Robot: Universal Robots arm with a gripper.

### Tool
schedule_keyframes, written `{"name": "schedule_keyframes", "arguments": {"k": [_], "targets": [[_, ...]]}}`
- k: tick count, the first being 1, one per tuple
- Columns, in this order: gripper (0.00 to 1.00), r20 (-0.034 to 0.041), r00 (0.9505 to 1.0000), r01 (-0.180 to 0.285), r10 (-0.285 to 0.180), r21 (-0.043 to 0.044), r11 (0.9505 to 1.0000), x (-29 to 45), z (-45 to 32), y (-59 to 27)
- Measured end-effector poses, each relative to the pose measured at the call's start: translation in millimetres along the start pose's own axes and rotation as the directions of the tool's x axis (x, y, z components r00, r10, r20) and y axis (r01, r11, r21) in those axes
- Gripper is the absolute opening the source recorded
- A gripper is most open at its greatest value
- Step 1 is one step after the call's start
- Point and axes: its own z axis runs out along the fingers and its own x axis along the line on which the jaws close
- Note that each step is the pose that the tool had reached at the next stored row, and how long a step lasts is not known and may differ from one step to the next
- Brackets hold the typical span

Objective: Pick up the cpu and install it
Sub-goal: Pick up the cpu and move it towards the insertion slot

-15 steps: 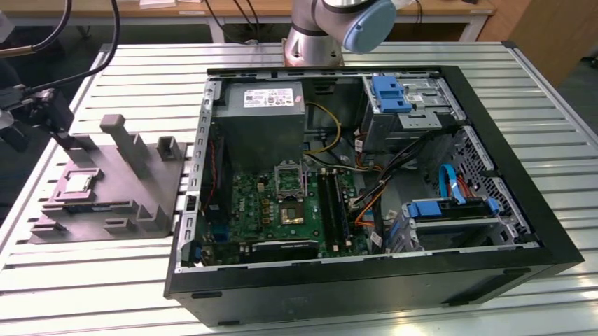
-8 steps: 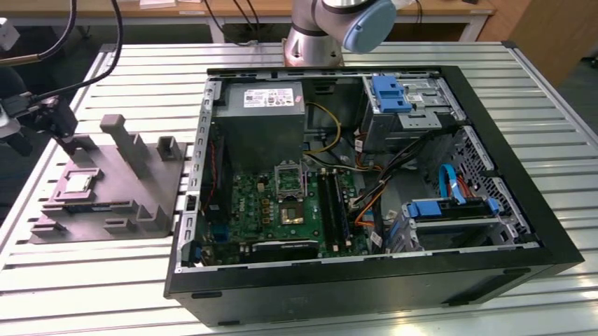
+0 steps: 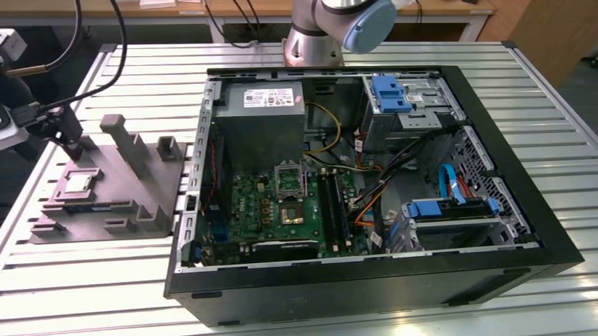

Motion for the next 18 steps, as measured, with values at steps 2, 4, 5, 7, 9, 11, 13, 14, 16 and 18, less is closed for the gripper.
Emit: {"name": "schedule_keyframes", "arguments": {"k": [2, 4, 5, 7, 9, 11, 13, 14, 16, 18], "targets": [[0.71, 0.0000, 1.0000, 0.000, 0.000, -0.0001, 1.0000, 0.0, 3.7, -1.1], [0.71, -0.0002, 1.0000, 0.000, 0.000, 0.0001, 1.0000, 0.1, 7.1, -2.9], [0.71, 0.0000, 1.0000, 0.000, 0.000, 0.0000, 1.0000, 0.1, 8.9, -3.6], [0.71, 0.0001, 1.0000, -0.001, 0.001, -0.0001, 1.0000, 0.2, 12.6, -4.1], [0.71, 0.0001, 1.0000, -0.002, 0.002, 0.0000, 1.0000, 0.2, 16.3, -4.3], [0.71, 0.0002, 1.0000, -0.005, 0.005, 0.0001, 1.0000, 0.2, 19.9, -4.6], [0.71, 0.0005, 1.0000, -0.009, 0.009, 0.0003, 1.0000, 0.2, 23.5, -4.7], [0.71, 0.0005, 0.9999, -0.012, 0.012, 0.0003, 0.9999, 0.2, 25.3, -4.8], [0.71, 0.0004, 0.9999, -0.014, 0.014, 0.0004, 0.9999, 0.3, 28.9, -5.0], [0.71, 0.0006, 0.9999, -0.015, 0.015, 0.0004, 0.9999, 0.3, 32.5, -5.2]]}}
